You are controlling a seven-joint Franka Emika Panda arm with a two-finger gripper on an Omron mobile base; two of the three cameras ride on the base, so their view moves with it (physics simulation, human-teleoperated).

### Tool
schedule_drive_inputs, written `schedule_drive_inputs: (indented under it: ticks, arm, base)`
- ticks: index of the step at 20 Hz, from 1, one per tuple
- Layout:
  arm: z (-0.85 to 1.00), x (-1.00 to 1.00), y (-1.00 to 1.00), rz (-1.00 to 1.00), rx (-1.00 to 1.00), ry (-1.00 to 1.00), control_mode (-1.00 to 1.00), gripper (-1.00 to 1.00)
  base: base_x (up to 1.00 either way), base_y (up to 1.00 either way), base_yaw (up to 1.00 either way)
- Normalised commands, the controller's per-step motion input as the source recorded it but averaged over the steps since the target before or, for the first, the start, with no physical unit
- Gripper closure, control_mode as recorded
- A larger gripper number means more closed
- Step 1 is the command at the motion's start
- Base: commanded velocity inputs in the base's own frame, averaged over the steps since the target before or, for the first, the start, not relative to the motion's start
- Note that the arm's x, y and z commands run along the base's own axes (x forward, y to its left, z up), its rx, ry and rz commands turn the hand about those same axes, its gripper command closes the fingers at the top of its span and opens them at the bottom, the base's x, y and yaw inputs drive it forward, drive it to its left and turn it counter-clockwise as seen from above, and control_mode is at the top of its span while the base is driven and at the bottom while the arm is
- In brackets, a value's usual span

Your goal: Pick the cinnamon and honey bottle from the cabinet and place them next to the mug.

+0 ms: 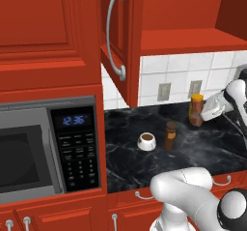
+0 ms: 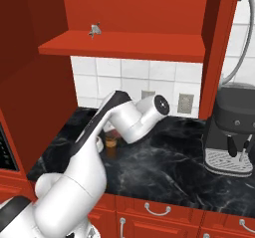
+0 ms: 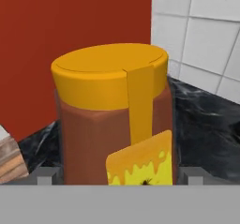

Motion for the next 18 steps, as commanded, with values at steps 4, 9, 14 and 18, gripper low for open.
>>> schedule_drive_inputs:
  ticks: [4, 9, 14, 18]
  arm:
    - [-0.86, 0.08, 0.0, 0.0, 0.01, 0.07, -1.0, 1.0]
    - [-0.61, 0.15, 0.0, 0.0, 0.03, 0.0, -1.0, 1.0]
    - [-0.41, 0.19, -0.06, 0.0, 0.06, 0.0, -1.0, 1.0]
    - [-0.31, 0.07, -0.23, 0.0, 0.07, 0.0, -1.0, 1.0]
  base:
    - [0.0, 0.0, 0.0]
    - [0.0, 0.0, 0.0]
    - [0.0, 0.0, 0.0]
    - [0.0, 0.0, 0.0]
